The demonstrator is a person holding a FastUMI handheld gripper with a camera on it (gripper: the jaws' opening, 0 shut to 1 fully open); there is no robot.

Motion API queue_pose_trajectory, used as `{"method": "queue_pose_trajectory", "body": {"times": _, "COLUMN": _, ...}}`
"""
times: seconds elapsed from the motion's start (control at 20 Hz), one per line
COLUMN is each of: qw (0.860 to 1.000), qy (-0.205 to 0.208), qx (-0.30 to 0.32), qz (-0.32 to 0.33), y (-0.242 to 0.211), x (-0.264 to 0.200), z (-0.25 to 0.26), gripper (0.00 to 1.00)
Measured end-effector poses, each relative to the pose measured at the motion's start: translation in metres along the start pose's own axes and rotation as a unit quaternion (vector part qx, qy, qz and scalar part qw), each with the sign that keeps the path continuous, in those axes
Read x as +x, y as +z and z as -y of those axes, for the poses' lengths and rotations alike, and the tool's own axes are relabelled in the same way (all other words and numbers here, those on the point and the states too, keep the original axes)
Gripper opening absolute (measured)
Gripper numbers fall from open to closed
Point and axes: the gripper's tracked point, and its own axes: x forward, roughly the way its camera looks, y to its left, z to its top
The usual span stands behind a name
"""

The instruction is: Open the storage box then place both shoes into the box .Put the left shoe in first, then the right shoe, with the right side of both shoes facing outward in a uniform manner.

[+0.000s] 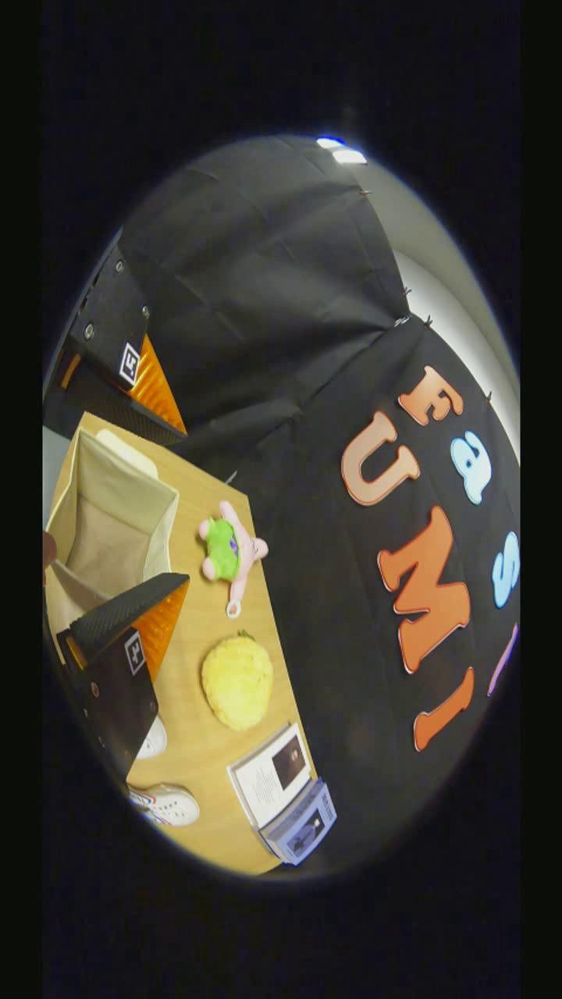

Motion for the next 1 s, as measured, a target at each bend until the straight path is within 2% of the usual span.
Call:
{"method": "queue_pose_trajectory", "body": {"times": 0.3, "qw": 0.991, "qy": -0.113, "qx": -0.074, "qz": 0.006, "y": -0.018, "x": -0.025, "z": 0.104, "gripper": 0.98}}
{"method": "queue_pose_trajectory", "body": {"times": 0.5, "qw": 0.989, "qy": -0.13, "qx": -0.073, "qz": -0.019, "y": -0.053, "x": -0.042, "z": 0.148, "gripper": 0.98}}
{"method": "queue_pose_trajectory", "body": {"times": 0.65, "qw": 0.981, "qy": -0.168, "qx": -0.09, "qz": -0.025, "y": -0.072, "x": -0.055, "z": 0.19, "gripper": 0.98}}
{"method": "queue_pose_trajectory", "body": {"times": 1.0, "qw": 0.972, "qy": -0.215, "qx": -0.083, "qz": -0.052, "y": -0.125, "x": -0.077, "z": 0.256, "gripper": 0.98}}
